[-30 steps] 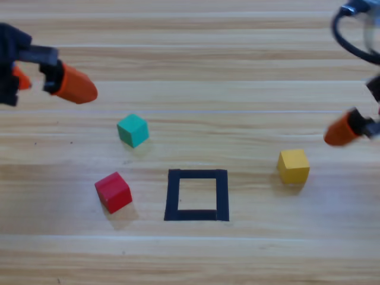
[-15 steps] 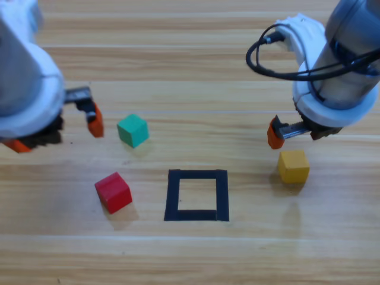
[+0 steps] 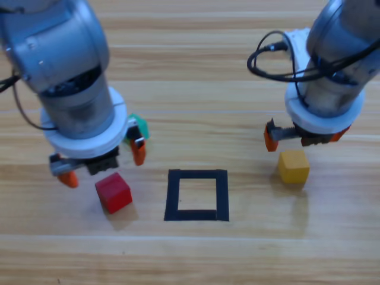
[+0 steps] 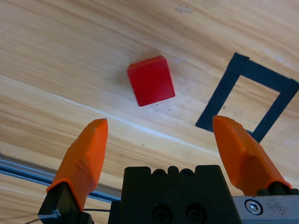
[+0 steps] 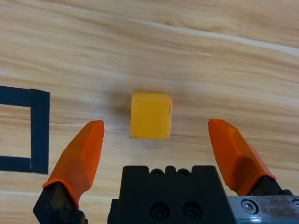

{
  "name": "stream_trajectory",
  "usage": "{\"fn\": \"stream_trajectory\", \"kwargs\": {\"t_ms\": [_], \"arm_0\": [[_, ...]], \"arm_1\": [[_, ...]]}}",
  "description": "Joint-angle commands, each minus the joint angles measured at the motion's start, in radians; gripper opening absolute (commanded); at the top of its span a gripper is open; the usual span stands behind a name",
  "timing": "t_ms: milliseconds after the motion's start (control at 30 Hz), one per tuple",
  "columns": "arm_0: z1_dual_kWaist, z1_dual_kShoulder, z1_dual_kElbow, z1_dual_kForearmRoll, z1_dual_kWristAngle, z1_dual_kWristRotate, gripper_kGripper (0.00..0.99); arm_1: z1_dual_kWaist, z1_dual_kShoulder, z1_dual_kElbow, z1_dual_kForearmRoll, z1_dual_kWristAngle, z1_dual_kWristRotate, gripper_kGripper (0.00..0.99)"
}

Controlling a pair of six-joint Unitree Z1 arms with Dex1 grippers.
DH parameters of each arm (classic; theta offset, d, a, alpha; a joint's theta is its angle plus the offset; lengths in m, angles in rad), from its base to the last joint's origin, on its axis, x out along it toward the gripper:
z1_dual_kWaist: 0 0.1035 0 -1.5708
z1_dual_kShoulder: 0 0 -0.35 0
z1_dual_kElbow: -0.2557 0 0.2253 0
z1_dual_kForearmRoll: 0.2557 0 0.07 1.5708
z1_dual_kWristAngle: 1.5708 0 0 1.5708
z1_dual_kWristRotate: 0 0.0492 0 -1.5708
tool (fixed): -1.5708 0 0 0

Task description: Stack the blocks in the rectangular block: red at the bottom, yellow in the middle, green on top

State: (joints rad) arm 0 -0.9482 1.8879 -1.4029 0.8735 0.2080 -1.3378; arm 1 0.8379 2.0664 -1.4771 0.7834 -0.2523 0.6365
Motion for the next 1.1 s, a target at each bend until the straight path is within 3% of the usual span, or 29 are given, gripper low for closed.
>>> {"fn": "stream_trajectory", "kwargs": {"t_ms": [33, 133, 267, 500, 633, 900, 1033, 1067, 1100], "arm_0": [[0.063, 0.097, 0.008, -0.056, -0.056, -0.046, 0.956], [0.088, 0.123, 0.008, -0.073, -0.079, -0.058, 0.956], [0.117, 0.143, 0.012, -0.084, -0.091, -0.070, 0.956], [0.175, 0.184, 0.076, -0.154, -0.117, -0.046, 0.956], [0.184, 0.186, 0.117, -0.189, -0.127, -0.047, 0.956], [0.183, 0.204, 0.133, -0.217, -0.140, -0.052, 0.933], [0.183, 0.204, 0.133, -0.226, -0.145, -0.050, 0.922], [0.183, 0.203, 0.131, -0.226, -0.145, -0.049, 0.905], [0.183, 0.203, 0.130, -0.226, -0.145, -0.047, 0.885]], "arm_1": [[-0.046, 0.084, 0.031, -0.023, 0.018, 0.061, 0.980], [-0.057, 0.087, 0.054, -0.046, 0.030, 0.066, 0.977], [-0.082, 0.101, 0.086, -0.093, 0.143, 0.060, 0.976], [-0.089, 0.118, 0.097, -0.133, 0.133, 0.054, 0.986], [-0.089, 0.135, 0.090, -0.133, 0.076, 0.048, 0.986], [-0.089, 0.146, 0.072, -0.128, 0.077, -0.003, 0.976], [-0.089, 0.150, 0.072, -0.127, 0.128, -0.089, 0.742], [-0.088, 0.150, 0.072, -0.124, 0.131, -0.110, 0.655], [-0.086, 0.149, 0.072, -0.124, 0.128, -0.132, 0.503]]}}
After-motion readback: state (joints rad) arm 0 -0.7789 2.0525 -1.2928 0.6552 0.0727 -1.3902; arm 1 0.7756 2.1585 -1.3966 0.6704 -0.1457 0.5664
